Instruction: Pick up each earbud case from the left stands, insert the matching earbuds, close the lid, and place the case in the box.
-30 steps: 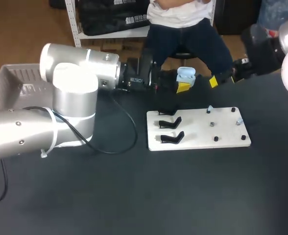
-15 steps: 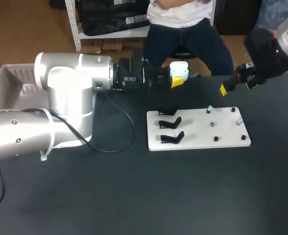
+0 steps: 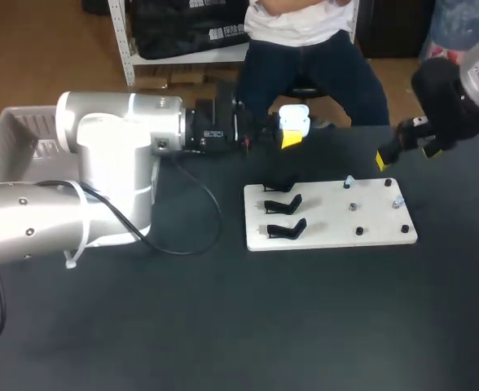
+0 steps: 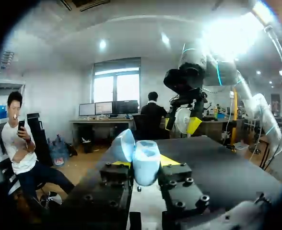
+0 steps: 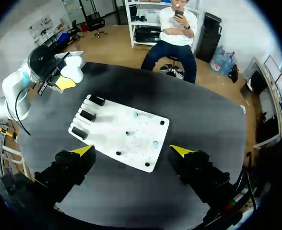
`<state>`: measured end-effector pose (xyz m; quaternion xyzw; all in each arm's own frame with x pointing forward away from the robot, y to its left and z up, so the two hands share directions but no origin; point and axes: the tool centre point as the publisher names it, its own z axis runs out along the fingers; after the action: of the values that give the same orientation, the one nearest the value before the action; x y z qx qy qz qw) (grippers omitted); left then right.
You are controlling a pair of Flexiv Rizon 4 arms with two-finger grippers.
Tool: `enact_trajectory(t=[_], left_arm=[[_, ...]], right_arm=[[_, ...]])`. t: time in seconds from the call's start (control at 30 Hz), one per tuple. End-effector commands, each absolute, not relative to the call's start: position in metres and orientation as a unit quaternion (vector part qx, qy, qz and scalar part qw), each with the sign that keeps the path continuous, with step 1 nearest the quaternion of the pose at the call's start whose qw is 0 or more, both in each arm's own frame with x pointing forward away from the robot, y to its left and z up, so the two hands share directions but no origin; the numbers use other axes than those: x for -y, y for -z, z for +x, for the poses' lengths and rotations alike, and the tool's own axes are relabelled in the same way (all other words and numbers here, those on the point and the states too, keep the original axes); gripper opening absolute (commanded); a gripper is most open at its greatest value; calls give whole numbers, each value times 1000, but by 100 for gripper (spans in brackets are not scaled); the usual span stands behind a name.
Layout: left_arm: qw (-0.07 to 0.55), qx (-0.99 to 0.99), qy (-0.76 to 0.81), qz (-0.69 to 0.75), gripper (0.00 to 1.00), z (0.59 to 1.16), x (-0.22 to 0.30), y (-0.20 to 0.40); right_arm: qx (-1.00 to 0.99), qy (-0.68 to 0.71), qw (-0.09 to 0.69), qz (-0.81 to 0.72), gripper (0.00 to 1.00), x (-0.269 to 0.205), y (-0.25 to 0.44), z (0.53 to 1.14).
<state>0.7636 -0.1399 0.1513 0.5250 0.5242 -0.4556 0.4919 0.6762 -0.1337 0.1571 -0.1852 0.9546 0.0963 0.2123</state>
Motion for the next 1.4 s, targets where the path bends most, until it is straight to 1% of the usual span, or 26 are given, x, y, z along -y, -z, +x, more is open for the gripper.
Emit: enact_trajectory(t=[0.03,0.17,1.07,1.23,1.4], left_arm=[[500,-516,458,523,0,761,138,-153],[501,-515,456,526,0,759,137,-155],[501,-515,456,526,0,759,137,-155],[501,-515,456,526,0,759,137,-155],[501,-515,456,526,0,759,137,-155]], right_arm=[[-959,-67,206,-182,100,126,-157,679],[-964,-45,202,-167,100,125,-153,683],[-964,-44,201,-166,100,125,-152,683],[-961,9,215,-176,100,131,-150,685],[-962,39,195,-187,100,138,-126,686]])
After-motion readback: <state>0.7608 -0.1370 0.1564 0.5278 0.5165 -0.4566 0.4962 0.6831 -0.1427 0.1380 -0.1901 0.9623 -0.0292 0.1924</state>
